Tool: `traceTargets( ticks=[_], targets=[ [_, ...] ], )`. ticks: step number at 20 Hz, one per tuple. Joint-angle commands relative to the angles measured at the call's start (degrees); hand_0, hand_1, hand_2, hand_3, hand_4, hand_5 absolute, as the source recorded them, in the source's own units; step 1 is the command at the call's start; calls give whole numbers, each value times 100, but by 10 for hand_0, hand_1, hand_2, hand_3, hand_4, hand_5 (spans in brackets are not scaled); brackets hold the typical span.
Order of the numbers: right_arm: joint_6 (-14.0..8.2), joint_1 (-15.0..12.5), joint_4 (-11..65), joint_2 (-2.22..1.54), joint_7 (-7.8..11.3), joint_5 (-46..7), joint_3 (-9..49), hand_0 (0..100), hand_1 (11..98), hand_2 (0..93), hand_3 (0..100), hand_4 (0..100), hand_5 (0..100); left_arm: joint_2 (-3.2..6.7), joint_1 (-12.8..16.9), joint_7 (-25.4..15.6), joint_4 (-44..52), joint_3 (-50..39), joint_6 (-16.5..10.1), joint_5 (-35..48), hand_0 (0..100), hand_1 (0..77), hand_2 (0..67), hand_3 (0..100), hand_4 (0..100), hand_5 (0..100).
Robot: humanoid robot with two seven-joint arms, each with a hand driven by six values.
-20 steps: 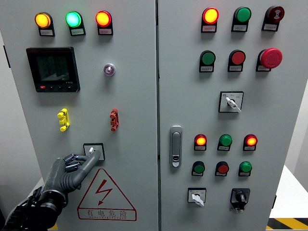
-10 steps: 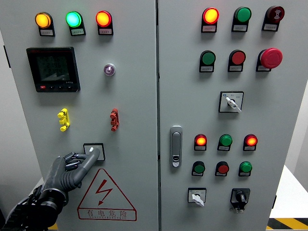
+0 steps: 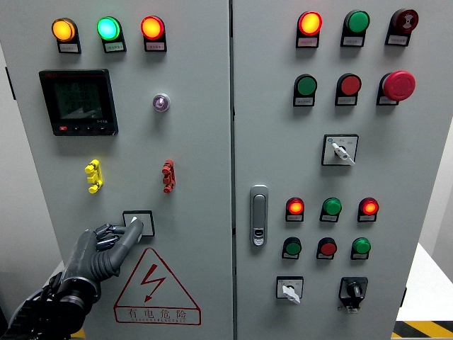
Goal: Turn on light switch 1
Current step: 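Twist the rotary switch knob with the left hand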
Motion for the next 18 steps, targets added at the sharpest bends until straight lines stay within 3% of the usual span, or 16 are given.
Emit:
traceTargets(
  ticks=[1,16,18],
  targets=[
    [2,0,0,-9,0,0,-9,0,199,0,197,194,105,0,-20,0,33,1,-1,0,456,541,551,1000,1000,1000],
    [-7,0,0,-9,0,0,-1,0,198,0,197,193,106,0,-64,0,77,1,-27,-9,515,521,555,1000,1000,1000],
    [2,0,0,0,0,0,-1,0,197,0,197,193,106,0,-64,0,77,1,-36,-9,478,520,555,1000,1000,1000]
  ],
)
